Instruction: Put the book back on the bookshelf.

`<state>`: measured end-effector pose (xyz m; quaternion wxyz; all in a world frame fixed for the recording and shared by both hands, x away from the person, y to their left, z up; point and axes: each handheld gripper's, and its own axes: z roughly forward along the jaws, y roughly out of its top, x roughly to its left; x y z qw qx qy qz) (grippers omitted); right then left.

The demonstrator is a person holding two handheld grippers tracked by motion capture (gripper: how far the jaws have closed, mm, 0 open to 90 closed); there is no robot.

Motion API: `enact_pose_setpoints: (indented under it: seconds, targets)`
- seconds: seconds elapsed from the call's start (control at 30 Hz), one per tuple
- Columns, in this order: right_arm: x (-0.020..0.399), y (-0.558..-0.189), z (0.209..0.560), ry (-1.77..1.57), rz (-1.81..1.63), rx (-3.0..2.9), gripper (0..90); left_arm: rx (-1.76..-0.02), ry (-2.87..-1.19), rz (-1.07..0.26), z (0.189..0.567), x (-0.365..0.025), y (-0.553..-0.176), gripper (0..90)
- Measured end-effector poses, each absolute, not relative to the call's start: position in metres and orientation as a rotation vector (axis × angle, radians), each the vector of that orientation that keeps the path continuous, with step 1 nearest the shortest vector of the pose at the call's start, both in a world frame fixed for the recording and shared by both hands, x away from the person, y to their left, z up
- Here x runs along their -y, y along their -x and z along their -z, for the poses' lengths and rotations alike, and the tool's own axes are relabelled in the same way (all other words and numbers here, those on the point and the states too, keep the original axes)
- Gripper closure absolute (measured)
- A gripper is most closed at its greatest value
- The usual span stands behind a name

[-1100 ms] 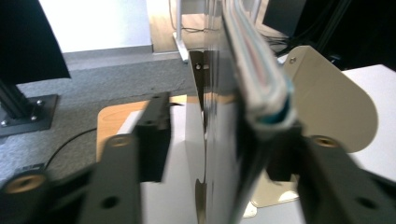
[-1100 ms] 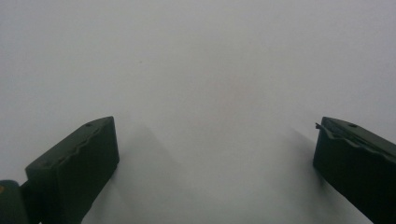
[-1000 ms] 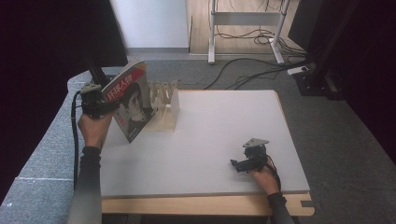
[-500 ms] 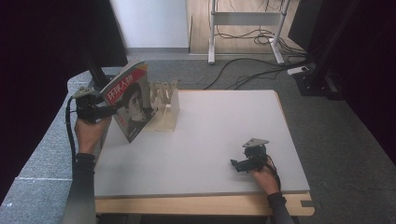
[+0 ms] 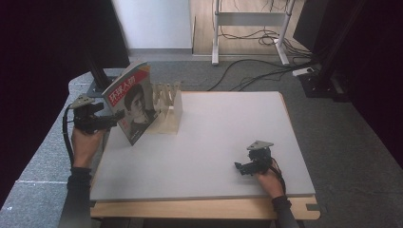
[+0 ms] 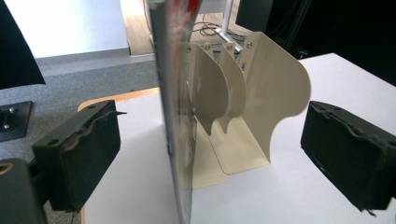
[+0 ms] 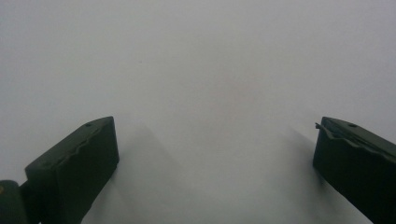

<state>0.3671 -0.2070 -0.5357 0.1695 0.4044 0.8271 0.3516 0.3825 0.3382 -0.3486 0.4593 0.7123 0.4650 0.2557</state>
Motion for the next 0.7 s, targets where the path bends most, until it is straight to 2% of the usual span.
enact_pose_setpoints:
  seconds: [0.37,0.7]
  targets:
    - [0.207,-0.367,0.536,-1.149,-0.999,-2.351,0.0,-1.092,-1.764,-0.615,0.349,-0.333,-0.351,0.0]
    - [0.207,-0.367,0.536,-1.15,-0.998,-2.351,0.0,-0.992,-1.837,-0.576,0.365,-0.299,-0.339,0.0]
